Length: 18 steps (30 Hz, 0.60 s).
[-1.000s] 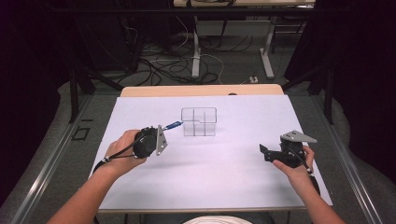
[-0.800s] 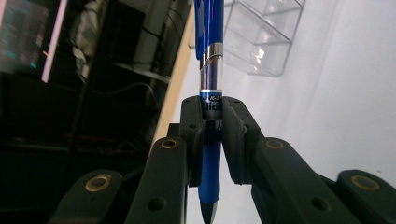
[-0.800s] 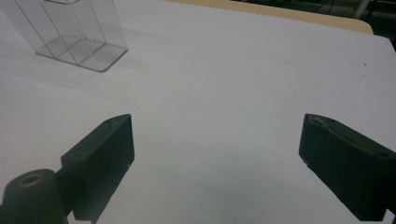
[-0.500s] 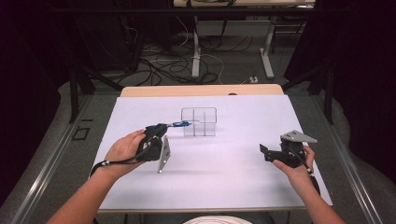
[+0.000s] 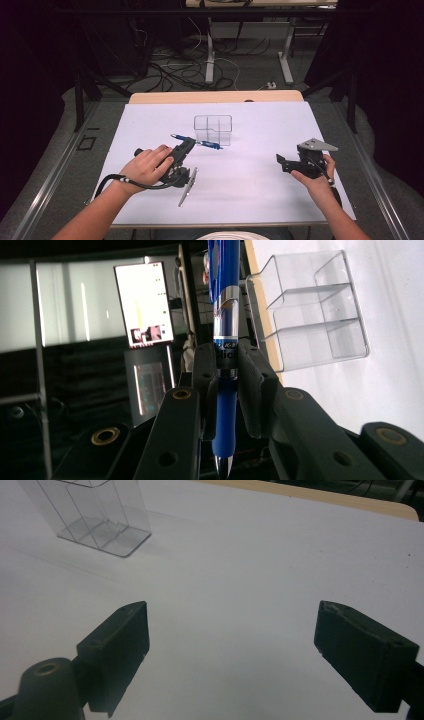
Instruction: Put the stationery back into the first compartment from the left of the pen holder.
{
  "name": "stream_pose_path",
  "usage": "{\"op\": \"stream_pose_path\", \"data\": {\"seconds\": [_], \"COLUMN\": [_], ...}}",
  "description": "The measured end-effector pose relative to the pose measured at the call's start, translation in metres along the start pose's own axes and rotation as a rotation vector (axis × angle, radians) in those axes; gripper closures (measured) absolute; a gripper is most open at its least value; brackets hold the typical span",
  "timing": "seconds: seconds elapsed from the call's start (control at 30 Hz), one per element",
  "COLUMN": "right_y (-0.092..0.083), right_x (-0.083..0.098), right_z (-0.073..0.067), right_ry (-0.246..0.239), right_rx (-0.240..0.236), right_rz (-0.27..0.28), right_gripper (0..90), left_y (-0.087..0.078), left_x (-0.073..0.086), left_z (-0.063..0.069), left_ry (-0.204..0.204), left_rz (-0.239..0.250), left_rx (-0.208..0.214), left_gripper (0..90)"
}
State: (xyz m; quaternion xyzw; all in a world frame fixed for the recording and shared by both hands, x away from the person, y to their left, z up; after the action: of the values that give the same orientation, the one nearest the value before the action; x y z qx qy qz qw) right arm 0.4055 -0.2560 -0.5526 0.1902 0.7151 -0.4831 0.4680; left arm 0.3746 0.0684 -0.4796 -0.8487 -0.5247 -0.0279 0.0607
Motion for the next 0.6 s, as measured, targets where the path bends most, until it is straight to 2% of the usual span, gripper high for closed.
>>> {"op": "stream_pose_path", "data": {"seconds": [0.03,0.07,0.2,0.23,0.3,0.37,0.4,0.43,0.47,0.5,0.53,0.6], "right_y": [0.000,0.000,0.000,0.000,-0.001,-0.002,-0.002,-0.002,-0.002,-0.002,-0.002,-0.002], "right_x": [-0.001,-0.003,-0.010,-0.012,-0.017,-0.022,-0.028,-0.028,-0.032,-0.035,-0.044,-0.048], "right_z": [0.000,-0.002,-0.010,-0.013,-0.018,-0.023,-0.029,-0.029,-0.033,-0.035,-0.039,-0.043], "right_ry": [-0.005,-0.005,-0.023,-0.029,-0.043,-0.058,-0.062,-0.062,-0.058,-0.074,-0.102,-0.110], "right_rx": [-0.003,-0.011,-0.047,-0.055,-0.086,-0.112,-0.150,-0.150,-0.172,-0.179,-0.183,-0.197], "right_rz": [-0.004,-0.002,-0.014,-0.012,-0.019,-0.020,-0.024,-0.024,-0.029,-0.031,-0.030,-0.037], "right_gripper": [14.0,14.1,14.7,15.0,16.5,19.1,20.5,20.5,21.1,21.9,26.1,28.6], "left_y": [0.000,0.000,0.001,0.001,0.001,0.002,0.002,0.003,0.002,0.003,0.003,0.004], "left_x": [-0.004,-0.005,-0.014,-0.015,-0.020,-0.022,-0.024,-0.025,-0.024,-0.027,-0.028,-0.031], "left_z": [-0.001,0.001,0.001,0.004,0.002,0.003,0.003,0.003,0.003,0.004,0.004,0.007], "left_ry": [0.012,0.012,0.054,0.047,0.090,0.099,0.111,0.104,0.124,0.110,0.121,0.118], "left_rz": [0.017,0.015,0.037,0.036,0.053,0.055,0.063,0.069,0.049,0.073,0.069,0.081], "left_rx": [-0.007,0.008,0.006,0.022,0.013,0.017,0.020,0.022,0.029,0.025,0.028,0.034], "left_gripper": [79.1,79.1,79.0,79.0,79.0,79.0,79.1,79.1,79.1,79.0,79.0,79.0]}}
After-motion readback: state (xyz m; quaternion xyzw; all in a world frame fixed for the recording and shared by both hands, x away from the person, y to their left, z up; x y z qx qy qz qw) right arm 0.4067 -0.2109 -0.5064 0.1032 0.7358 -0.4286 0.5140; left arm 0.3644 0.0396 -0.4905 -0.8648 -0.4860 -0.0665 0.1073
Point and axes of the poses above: each handheld gripper's, and its own axes: y roughly forward along the jaws, x roughly out of its underside, z roughly to its right, the point moved 9 cm from there along y, roughly forward along the jaws, and after that the axes turned 7 degrees about -x, right-handed, at the moved point
